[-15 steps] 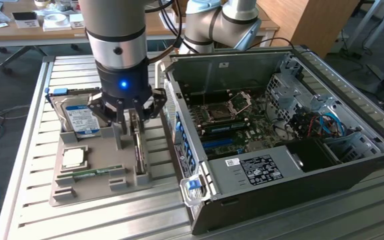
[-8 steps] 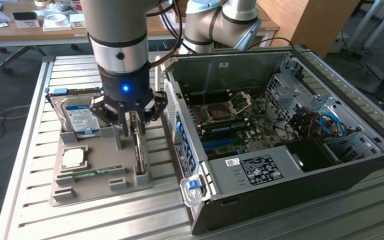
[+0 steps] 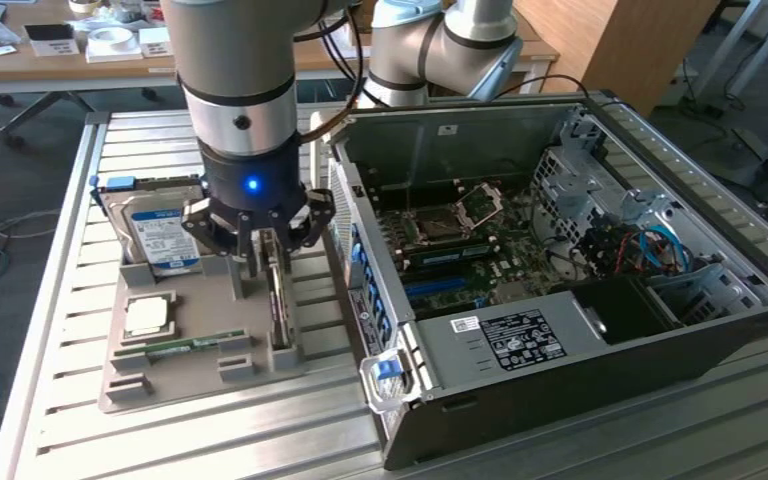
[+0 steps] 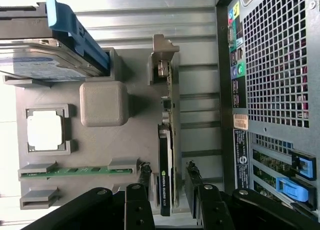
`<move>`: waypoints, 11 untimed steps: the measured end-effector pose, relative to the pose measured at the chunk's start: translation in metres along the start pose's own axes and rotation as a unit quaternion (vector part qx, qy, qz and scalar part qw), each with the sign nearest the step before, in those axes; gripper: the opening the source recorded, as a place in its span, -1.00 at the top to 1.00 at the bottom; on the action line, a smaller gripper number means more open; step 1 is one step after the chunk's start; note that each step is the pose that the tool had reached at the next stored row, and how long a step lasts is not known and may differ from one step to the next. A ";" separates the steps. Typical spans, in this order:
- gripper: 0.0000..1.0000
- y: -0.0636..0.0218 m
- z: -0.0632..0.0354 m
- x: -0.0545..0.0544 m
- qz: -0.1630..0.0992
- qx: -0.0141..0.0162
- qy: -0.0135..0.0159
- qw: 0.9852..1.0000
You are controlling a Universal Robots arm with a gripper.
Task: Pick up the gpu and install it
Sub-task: 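Pick up the gpu and move the gpu toward the slot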
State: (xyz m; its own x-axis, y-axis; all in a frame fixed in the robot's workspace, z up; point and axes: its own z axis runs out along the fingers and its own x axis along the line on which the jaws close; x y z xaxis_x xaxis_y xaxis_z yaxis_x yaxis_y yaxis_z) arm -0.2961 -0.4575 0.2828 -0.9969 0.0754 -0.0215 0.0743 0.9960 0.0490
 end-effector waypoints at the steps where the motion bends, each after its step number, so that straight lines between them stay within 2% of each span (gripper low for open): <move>1: 0.18 -0.0001 0.0018 0.000 0.000 0.000 0.000 1.000; 7: 0.18 0.0000 0.0066 -0.004 0.000 0.000 0.001 1.000; 11: 0.18 -0.0002 0.0133 -0.005 0.000 0.000 0.001 1.000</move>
State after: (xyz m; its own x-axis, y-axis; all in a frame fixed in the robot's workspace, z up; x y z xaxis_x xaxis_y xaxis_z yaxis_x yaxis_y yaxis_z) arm -0.2909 -0.4575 0.2696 -0.9970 0.0755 -0.0194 0.0744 0.9960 0.0489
